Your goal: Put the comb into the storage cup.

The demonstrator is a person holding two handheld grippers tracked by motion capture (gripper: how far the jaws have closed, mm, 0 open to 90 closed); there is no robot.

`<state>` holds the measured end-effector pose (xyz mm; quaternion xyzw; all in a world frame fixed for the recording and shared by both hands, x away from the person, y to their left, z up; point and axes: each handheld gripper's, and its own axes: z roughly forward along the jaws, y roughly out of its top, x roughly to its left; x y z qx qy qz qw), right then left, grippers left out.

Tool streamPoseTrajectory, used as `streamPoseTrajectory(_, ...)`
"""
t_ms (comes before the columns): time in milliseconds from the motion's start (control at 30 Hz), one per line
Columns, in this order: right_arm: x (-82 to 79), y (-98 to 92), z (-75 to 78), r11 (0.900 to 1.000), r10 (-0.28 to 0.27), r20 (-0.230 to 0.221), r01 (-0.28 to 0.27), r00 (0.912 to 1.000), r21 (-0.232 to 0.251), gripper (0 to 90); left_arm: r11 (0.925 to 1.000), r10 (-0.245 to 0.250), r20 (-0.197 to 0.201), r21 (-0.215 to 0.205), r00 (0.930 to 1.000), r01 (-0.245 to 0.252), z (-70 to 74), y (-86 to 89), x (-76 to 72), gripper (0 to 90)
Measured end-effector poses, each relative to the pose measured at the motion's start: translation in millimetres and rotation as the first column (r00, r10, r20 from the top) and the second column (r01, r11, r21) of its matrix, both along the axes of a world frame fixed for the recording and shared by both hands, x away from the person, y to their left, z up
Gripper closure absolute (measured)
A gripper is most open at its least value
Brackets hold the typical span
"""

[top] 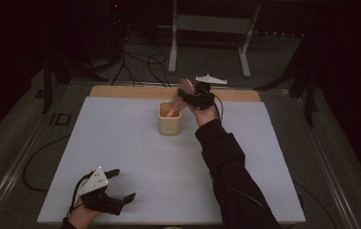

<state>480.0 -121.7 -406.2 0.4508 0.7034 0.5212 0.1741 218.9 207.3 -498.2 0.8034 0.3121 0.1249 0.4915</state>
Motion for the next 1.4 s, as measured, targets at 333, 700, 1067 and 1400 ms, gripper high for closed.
streamPoseTrajectory(333, 0.3, -0.9, 0.7, 0.999, 0.025, 0.005, -0.024, 0.9997, -0.034, 55.7, 1.0000, 0.002, 0.004, -0.004, 1.0000, -0.002, 0.5, 0.7, -0.2, 0.3)
streamPoseTrajectory(700, -1.0, -3.2, 4.2, 0.999, 0.024, 0.010, -0.024, 0.9997, -0.042, 30.8, 1.0000, 0.006, 0.004, -0.004, 1.0000, -0.006, 0.6, 1.2, 0.1, 0.3)
streamPoseTrajectory(1067, -3.1, -3.6, 4.4, 0.996, 0.041, -0.014, -0.042, 0.9990, -0.077, 9.5, 1.0000, 0.010, 0.006, 0.001, 0.9999, -0.010, 0.6, 1.4, 0.3, 0.3)
streamPoseTrajectory(1400, -6.2, -10.0, 8.8, 0.993, 0.091, 0.000, -0.091, 0.9958, -0.081, 8.0, 0.9999, 0.010, 0.011, 0.004, 0.9999, -0.010, 1.0, 0.6, 0.0, 0.3)
